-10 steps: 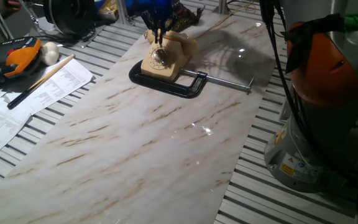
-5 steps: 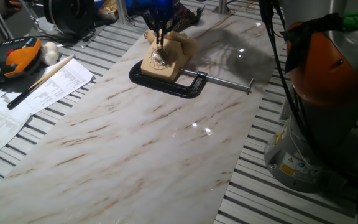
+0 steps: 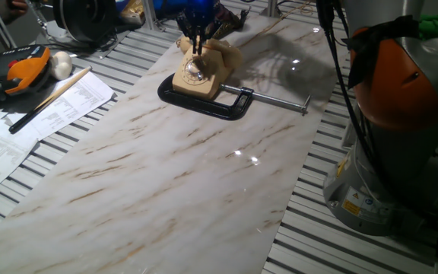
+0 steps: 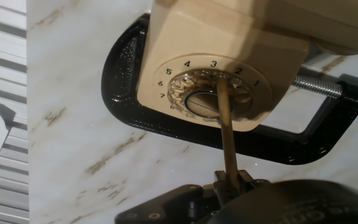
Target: Dial a number on an old rotary phone
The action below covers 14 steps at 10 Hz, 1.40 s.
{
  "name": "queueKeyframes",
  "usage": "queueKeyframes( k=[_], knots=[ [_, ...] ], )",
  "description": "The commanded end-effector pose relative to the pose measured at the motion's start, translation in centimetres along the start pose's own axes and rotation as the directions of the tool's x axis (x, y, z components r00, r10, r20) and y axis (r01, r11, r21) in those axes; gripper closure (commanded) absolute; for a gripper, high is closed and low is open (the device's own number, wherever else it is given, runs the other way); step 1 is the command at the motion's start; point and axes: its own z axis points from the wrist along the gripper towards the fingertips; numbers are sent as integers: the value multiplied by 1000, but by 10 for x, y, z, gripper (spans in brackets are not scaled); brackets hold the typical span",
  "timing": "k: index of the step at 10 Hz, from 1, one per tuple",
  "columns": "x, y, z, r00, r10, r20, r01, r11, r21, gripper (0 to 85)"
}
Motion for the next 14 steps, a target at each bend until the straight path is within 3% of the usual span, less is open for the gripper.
queueKeyframes(
  k=[1, 6, 9, 12, 14],
  knots=[
    [0, 0, 1, 1000, 3, -1, -3, 1000, -2, 850],
    [-2, -3, 3, 999, 19, -38, -19, 1000, -14, 850],
    [2, -9, 1, 998, 39, -47, -40, 999, -19, 850],
    [8, -14, 8, 997, 48, -62, -52, 997, -60, 850],
    [8, -16, 11, 995, 45, -87, -51, 996, -73, 850]
  ],
)
